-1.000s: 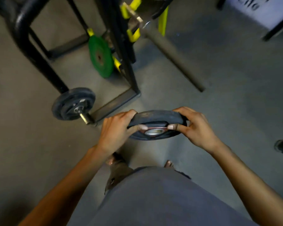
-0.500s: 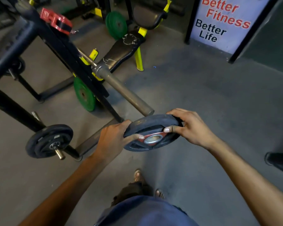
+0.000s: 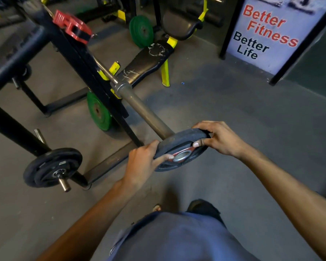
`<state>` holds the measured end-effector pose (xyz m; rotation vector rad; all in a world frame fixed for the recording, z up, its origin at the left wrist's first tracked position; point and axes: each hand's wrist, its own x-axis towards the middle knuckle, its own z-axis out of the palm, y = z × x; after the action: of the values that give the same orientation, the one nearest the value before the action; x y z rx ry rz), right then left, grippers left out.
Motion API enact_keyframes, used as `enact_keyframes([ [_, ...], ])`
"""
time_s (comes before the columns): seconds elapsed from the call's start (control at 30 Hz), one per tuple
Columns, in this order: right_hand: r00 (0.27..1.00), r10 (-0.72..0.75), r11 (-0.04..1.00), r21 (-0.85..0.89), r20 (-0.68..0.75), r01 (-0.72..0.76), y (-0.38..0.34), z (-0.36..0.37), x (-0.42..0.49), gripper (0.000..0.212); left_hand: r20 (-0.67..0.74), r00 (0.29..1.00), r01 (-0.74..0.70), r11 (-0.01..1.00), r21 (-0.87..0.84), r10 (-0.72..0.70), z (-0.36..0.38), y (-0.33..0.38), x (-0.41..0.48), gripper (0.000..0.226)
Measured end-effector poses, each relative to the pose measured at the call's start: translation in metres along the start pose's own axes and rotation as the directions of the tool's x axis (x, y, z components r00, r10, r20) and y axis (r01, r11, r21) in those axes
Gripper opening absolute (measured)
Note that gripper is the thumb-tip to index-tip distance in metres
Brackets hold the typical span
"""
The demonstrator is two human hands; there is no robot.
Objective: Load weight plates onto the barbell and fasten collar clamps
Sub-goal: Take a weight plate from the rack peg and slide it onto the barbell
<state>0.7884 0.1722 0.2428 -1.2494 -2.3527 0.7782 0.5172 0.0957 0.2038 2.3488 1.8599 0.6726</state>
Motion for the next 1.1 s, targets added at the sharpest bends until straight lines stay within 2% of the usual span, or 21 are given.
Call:
enact_keyframes([
  [0.1,0.999,-0.031,0.999,-0.028,0.017,0.032,0.008,0.0,0.009,0.038,-0.068,0.998,-0.009,0.999,0.031,0.011,0.013,0.0,0.0,0.052],
  [0.2,0.995,-0.073,0.996,-0.054,0.075,0.077,0.016,-0.006,0.028,0.043,-0.117,0.993,0.001,1.0,0.003,0.0,0.019,-0.003,0.004,0.061],
  [0.3,0.98,-0.14,0.981,-0.111,0.141,0.156,0.028,-0.009,0.044,0.037,-0.14,0.989,0.041,0.999,0.025,-0.037,0.019,-0.003,0.005,0.059],
  [0.4,0.973,-0.212,0.962,-0.155,0.096,0.225,0.031,-0.004,0.057,0.037,-0.139,0.988,0.076,0.994,0.08,-0.065,0.019,-0.012,0.012,0.06],
  [0.53,0.973,-0.217,0.956,-0.187,0.072,0.227,0.034,0.008,0.101,0.045,-0.087,0.968,0.24,0.969,0.057,-0.235,0.02,-0.039,0.03,0.068],
  [0.63,0.977,-0.207,0.965,-0.152,0.052,0.212,0.034,0.017,0.131,0.048,-0.141,0.926,0.362,0.93,0.065,-0.351,0.017,-0.048,0.046,0.059],
  [0.7,0.987,-0.157,0.986,-0.051,0.02,0.158,0.033,0.023,0.136,0.057,-0.144,0.869,0.471,0.881,-0.052,-0.473,0.022,-0.043,0.048,0.052],
  [0.73,0.998,-0.057,0.997,0.057,0.007,0.056,0.033,0.024,0.133,0.069,-0.133,0.805,0.55,0.811,-0.199,-0.578,0.026,-0.034,0.045,0.055],
  [0.77,0.994,0.103,0.975,0.193,0.036,-0.108,0.037,0.023,0.125,0.084,-0.076,0.704,0.627,0.669,-0.4,-0.706,0.031,-0.024,0.04,0.062],
  [0.8,0.95,0.281,0.891,0.332,0.133,-0.31,0.043,0.023,0.115,0.098,0.035,0.574,0.675,0.448,-0.586,-0.818,0.034,-0.011,0.035,0.069],
  [0.83,0.874,0.397,0.745,0.458,0.281,-0.485,0.047,0.021,0.103,0.109,0.183,0.453,0.669,0.197,-0.717,-0.872,0.036,0.004,0.031,0.069],
  [0.87,0.793,0.424,0.579,0.542,0.438,-0.609,0.051,0.022,0.093,0.115,0.328,0.38,0.618,-0.026,-0.785,-0.865,0.041,0.015,0.028,0.064],
  [0.9,0.728,0.389,0.428,0.589,0.565,-0.686,0.055,0.024,0.09,0.111,0.432,0.354,0.556,-0.184,-0.81,-0.83,0.045,0.023,0.028,0.061],
  [0.93,0.697,0.344,0.318,0.62,0.629,-0.717,0.056,0.029,0.091,0.097,0.479,0.349,0.497,-0.274,-0.823,-0.805,0.05,0.026,0.031,0.069],
  [0.97,0.692,0.322,0.227,0.657,0.646,-0.719,0.055,0.034,0.096,0.082,0.499,0.343,0.451,-0.327,-0.831,-0.796,0.053,0.029,0.036,0.078],
  [1.0,0.696,0.336,0.163,0.688,0.635,-0.707,0.055,0.042,0.103,0.077,0.497,0.335,0.412,-0.35,-0.841,-0.801,0.056,0.029,0.041,0.083],
  [1.1,0.7,0.415,0.098,0.736,0.582,-0.67,0.046,0.055,0.127,0.071,0.466,0.27,0.303,-0.385,-0.872,-0.843,0.055,0.025,0.06,0.072],
])
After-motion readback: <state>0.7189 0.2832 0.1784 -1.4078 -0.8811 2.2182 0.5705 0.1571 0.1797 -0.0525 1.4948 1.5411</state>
